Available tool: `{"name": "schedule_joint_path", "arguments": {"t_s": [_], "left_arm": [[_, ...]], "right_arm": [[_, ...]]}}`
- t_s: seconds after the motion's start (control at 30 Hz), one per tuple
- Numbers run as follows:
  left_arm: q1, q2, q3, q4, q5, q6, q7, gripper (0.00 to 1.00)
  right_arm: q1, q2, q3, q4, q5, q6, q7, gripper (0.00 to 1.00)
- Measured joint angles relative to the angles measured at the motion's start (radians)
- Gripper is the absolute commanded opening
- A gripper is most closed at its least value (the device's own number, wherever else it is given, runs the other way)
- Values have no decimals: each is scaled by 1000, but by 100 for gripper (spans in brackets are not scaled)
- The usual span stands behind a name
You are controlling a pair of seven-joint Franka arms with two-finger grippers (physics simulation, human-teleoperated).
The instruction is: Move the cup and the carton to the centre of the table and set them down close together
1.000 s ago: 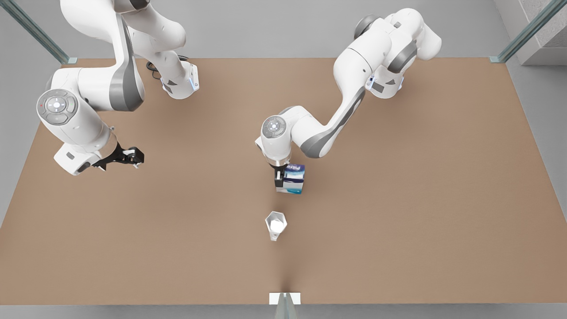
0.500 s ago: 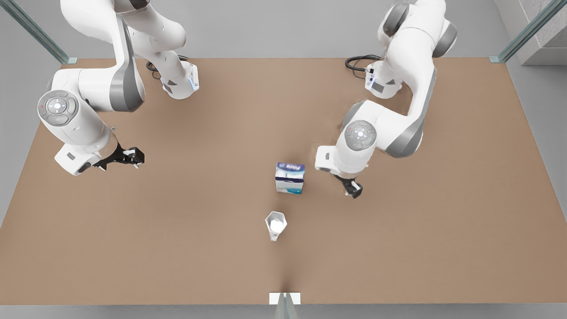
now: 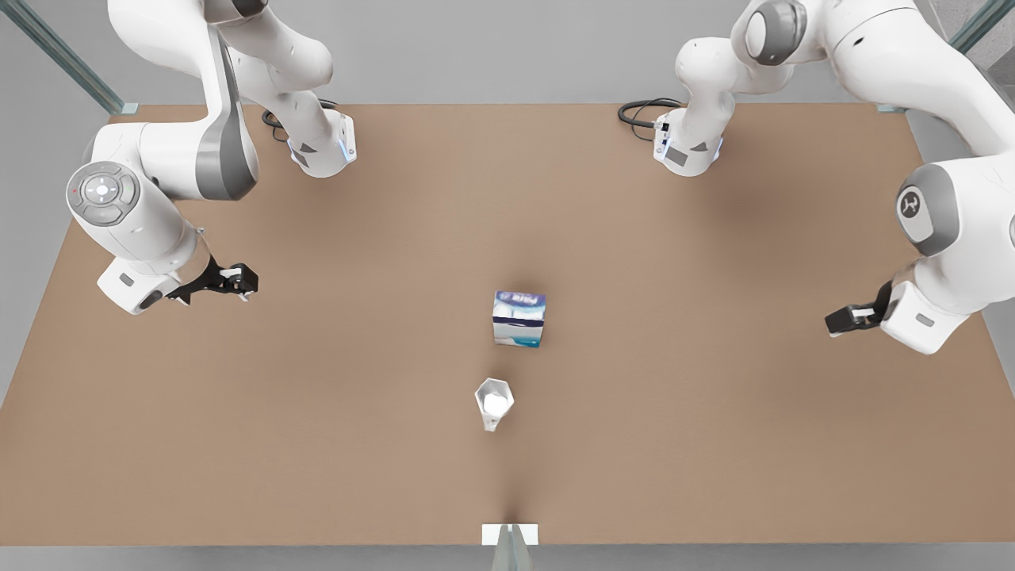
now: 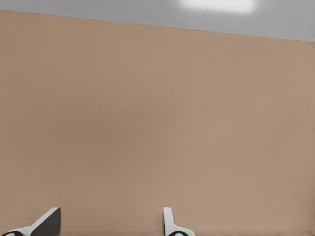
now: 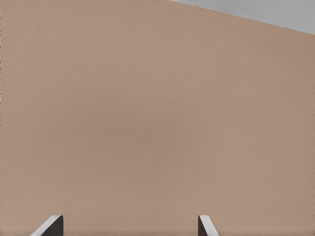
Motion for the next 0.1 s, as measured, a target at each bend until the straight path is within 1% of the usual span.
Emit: {"name": "schedule_joint_path", "arguments": {"t_s": [0.1], "left_arm": [[-11,14,-8,-2,-17,4,10,100]], "right_arm": [[1,18,1,7,0,-2,0,100]]}}
